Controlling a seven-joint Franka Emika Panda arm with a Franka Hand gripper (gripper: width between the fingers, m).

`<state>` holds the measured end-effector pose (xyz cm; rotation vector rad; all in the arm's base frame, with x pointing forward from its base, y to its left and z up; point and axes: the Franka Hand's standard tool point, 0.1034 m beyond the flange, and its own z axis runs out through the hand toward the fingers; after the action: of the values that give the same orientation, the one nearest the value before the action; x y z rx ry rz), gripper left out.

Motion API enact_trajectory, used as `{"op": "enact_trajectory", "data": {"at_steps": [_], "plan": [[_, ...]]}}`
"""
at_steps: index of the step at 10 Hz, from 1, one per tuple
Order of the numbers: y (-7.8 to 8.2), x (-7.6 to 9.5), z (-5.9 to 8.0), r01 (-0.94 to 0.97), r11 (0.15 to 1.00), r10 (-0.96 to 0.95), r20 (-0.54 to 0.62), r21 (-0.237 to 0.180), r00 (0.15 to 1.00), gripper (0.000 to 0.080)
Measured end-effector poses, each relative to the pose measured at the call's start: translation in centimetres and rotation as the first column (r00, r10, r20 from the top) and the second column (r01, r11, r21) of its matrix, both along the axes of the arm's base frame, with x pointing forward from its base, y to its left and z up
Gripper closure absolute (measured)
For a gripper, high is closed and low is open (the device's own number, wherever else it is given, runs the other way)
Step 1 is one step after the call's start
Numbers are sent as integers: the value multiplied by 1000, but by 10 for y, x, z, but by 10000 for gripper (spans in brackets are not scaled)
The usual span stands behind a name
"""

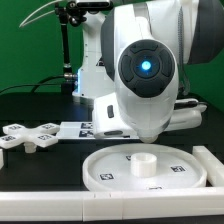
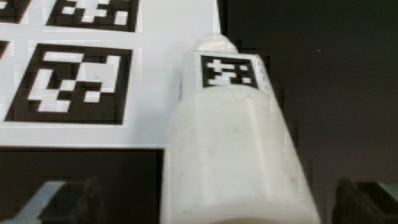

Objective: Assemble round table

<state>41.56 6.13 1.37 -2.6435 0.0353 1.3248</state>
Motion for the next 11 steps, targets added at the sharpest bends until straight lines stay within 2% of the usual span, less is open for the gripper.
{"op": "enact_trajectory", "data": {"at_steps": [3,4,5,6,9,10,11], "plan": [[1,0,-3,-1,1000,1,11,-2,1000,150],[2,1,-4,-2,1000,2,18,-1,1000,277],[2,2,-4,-6,1000,6,21,5,1000,277],[2,2,-4,-9,1000,9,21,8,1000,393],[5,1,-3,-23,999,22,23,24,999,393],[6,4,5,-37,998,36,17,41,999,393],[8,8,18,-44,998,44,0,50,999,392]]}}
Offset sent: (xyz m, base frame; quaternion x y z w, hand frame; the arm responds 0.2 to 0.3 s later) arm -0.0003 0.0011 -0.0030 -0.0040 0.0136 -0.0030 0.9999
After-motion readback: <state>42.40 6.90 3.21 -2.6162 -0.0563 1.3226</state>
